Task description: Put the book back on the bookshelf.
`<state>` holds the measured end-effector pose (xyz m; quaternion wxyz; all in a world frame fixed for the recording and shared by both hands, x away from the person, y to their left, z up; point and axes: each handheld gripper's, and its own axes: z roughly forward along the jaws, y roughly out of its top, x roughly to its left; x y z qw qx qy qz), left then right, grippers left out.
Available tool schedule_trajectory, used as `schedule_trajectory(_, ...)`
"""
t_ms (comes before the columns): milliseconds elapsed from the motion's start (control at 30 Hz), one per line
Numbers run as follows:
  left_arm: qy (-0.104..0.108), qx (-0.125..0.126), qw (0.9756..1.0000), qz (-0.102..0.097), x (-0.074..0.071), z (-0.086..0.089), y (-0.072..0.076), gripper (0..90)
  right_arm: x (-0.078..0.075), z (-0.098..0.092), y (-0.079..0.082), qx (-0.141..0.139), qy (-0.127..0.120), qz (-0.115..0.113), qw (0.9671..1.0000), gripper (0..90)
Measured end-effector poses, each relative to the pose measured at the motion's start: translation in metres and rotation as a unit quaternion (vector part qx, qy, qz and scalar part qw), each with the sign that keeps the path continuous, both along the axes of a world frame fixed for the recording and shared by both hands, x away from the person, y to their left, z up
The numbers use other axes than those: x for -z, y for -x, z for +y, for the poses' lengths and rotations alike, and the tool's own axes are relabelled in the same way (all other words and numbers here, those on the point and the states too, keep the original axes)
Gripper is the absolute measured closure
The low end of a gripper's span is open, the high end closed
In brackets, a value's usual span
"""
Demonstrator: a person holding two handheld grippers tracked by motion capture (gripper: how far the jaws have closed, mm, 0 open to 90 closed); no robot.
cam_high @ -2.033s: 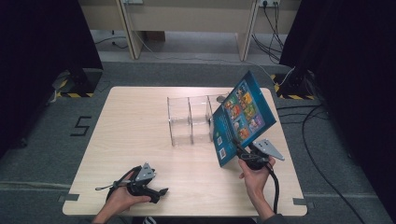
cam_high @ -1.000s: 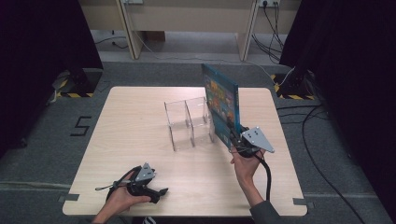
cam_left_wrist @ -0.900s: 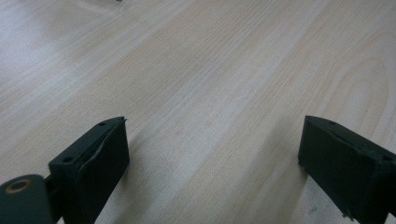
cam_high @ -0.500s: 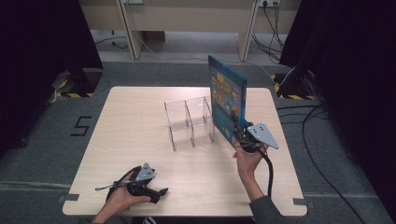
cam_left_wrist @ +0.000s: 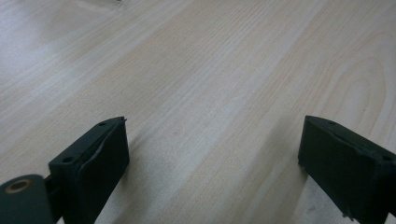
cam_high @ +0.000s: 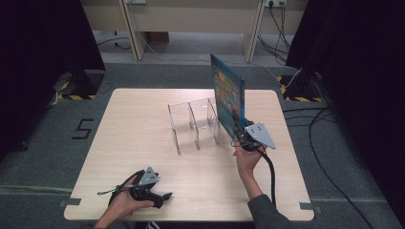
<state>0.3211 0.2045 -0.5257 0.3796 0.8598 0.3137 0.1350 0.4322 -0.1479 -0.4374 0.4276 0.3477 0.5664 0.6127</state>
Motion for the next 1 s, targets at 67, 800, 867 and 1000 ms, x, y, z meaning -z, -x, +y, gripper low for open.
schedule_trajectory(67, 0.001, 0.0, 1.0, 0.0, 0.0, 0.0, 0.0, 7.7, 0.003, 0.002, 0.0, 0.0, -0.008, 0.003, 1.0, 82.8)
schedule_trajectory(800, 0.001, 0.002, 1.0, 0.001, 0.0, -0.001, 0.001, 7.6, 0.028, -0.026, 0.03, 0.004, -0.057, 0.082, 0.995, 81.3)
schedule_trajectory(867, 0.001, 0.002, 1.0, 0.001, 0.0, -0.001, 0.001, 7.6, 0.029, -0.028, 0.03, 0.004, -0.061, 0.084, 0.9946, 81.3)
schedule_trajectory(1000, -0.002, -0.004, 1.0, 0.003, -0.001, -0.003, 0.001, 7.9, 0.028, -0.033, 0.032, 0.011, -0.061, 0.094, 0.9936, 80.7)
